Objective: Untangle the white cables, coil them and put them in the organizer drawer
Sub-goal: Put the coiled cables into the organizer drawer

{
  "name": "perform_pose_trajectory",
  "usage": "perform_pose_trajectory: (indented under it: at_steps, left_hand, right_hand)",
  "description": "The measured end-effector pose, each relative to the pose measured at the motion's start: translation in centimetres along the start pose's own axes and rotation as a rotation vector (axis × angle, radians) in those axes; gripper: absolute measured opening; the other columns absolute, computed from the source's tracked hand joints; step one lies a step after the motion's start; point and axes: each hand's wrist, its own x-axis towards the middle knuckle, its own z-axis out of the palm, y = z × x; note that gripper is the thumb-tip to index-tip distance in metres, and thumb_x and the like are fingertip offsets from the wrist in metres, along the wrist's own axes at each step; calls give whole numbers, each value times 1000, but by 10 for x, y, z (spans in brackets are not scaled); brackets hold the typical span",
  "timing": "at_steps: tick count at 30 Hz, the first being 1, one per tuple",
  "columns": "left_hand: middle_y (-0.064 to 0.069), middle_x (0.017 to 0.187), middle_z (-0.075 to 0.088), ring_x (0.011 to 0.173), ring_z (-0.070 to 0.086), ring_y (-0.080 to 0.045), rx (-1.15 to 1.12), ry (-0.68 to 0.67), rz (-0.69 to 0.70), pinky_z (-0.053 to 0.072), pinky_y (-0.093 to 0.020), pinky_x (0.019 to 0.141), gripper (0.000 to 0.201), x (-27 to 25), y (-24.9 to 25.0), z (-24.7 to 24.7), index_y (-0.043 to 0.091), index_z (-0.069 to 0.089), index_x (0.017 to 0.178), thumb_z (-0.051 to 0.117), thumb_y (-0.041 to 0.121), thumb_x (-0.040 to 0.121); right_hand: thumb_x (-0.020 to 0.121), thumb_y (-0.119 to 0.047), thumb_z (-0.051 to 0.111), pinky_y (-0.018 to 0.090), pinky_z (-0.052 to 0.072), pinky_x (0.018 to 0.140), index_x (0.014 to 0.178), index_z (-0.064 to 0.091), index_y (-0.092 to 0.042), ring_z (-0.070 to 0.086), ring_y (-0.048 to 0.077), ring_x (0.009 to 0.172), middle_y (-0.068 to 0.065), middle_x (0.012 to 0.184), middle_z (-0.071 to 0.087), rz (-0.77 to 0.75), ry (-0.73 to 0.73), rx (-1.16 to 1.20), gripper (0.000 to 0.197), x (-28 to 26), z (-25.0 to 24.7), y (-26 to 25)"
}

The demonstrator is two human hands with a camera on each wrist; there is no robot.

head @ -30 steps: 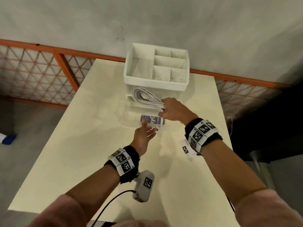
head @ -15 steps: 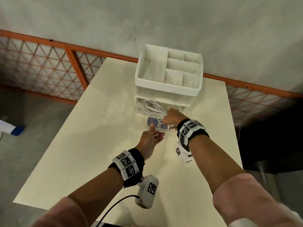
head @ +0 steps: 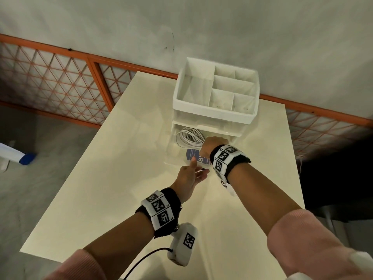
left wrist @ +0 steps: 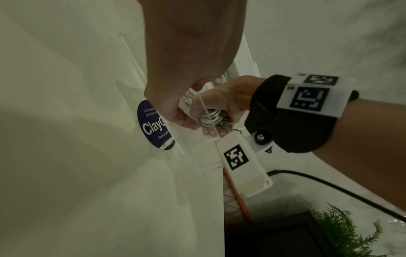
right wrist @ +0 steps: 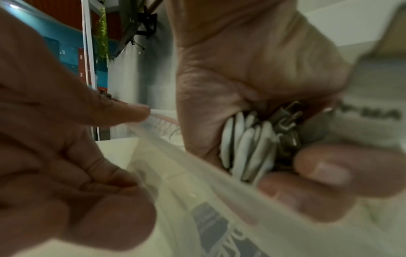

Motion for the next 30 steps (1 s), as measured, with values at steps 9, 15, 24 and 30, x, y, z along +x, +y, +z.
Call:
perform_pose_trajectory:
  at_steps: [9, 15, 24, 30]
  left_hand:
    - [-19, 110, 53, 84, 63, -17, -19, 12, 10, 56, -16, 61, 51, 1, -1, 0, -11, 46, 127, 37, 32, 101]
    - [-22, 122, 53, 89, 63, -16, 20, -15, 50, 54, -13, 61, 53, 0, -4, -3, -11, 46, 128, 34, 34, 101]
    - [-31, 137, 46, 86, 66, -17, -18, 48, 72, 55, -15, 63, 52, 1, -4, 3, -11, 45, 127, 36, 34, 101]
    - [-26, 129, 53, 93, 68, -25, -54, 27, 69, 58, -19, 70, 52, -3, -1, 5, -10, 47, 127, 36, 33, 101]
  right_hand:
    - [69, -4, 60, 32, 50, 71, 102, 63, 1, 61, 32, 78, 15, 78, 61, 58, -249, 493, 34, -1, -7, 17]
    - [71, -21, 60, 35, 56, 78, 100, 63, -5, 63, 30, 94, 13, 107, 66, 76, 44, 553, 33, 8, 15, 21]
    - [77, -65, 59, 51, 9, 119, 149, 10, -11, -2, 40, 146, 18, 158, 2, -68, 188, 432, 103, 18, 40, 37]
    - [66, -69, 67, 47, 0, 119, 151, 5, -18, -9, 34, 147, 15, 159, -5, -133, 152, 463, 116, 12, 31, 39]
